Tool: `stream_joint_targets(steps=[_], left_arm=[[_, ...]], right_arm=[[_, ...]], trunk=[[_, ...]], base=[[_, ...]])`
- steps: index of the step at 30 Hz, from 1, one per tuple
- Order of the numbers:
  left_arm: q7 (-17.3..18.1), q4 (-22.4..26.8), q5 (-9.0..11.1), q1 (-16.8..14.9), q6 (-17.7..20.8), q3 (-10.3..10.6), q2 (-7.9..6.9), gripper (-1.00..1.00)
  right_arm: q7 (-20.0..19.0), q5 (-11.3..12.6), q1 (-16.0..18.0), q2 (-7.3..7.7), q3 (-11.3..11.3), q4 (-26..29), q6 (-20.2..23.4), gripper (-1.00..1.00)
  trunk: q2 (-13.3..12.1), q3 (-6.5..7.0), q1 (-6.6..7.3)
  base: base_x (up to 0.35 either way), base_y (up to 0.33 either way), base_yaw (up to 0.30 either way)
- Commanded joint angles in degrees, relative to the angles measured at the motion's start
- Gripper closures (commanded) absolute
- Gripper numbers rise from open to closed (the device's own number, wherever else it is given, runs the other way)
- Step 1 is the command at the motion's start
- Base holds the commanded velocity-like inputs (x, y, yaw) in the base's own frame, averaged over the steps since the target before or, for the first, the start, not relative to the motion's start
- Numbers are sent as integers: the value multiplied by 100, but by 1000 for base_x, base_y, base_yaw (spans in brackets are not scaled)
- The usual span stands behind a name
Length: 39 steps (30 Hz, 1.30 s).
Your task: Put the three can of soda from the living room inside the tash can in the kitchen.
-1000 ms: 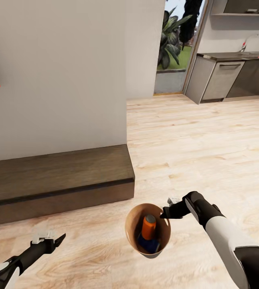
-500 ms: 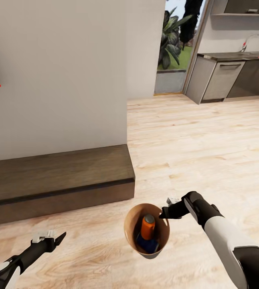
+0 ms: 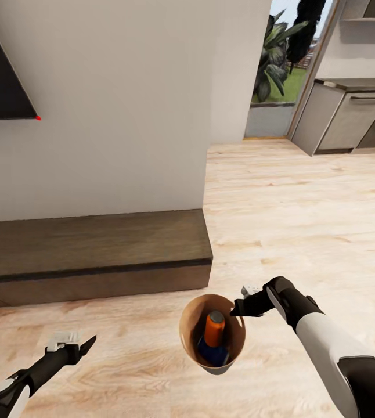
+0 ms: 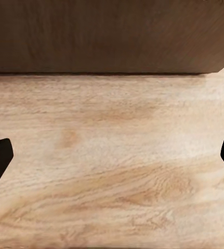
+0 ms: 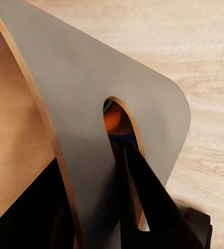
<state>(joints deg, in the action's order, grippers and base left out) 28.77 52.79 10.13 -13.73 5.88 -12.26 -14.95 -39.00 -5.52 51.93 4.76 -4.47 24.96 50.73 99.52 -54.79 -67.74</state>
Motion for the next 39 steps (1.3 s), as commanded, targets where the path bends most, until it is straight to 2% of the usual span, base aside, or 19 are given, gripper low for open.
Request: stream_joint_targets(steps=[1, 28, 39], left_arm=[[-1, 2, -1, 2, 0, 1, 0, -100], [-16, -68, -49, 10, -34, 12, 10, -100], [-54, -111, -53, 11, -29, 22, 10, -100]], right_arm=[[-16, 120, 2, -5, 11, 0, 51, 100], [-28, 113, 2, -24, 7, 0, 51, 100], [-29, 113, 2, -35, 7, 0, 51, 100]], trunk=[[0, 0, 0], [0, 0, 0], [0, 0, 0]], base=[[0, 0, 249], [32, 5, 250], [81, 167, 250]])
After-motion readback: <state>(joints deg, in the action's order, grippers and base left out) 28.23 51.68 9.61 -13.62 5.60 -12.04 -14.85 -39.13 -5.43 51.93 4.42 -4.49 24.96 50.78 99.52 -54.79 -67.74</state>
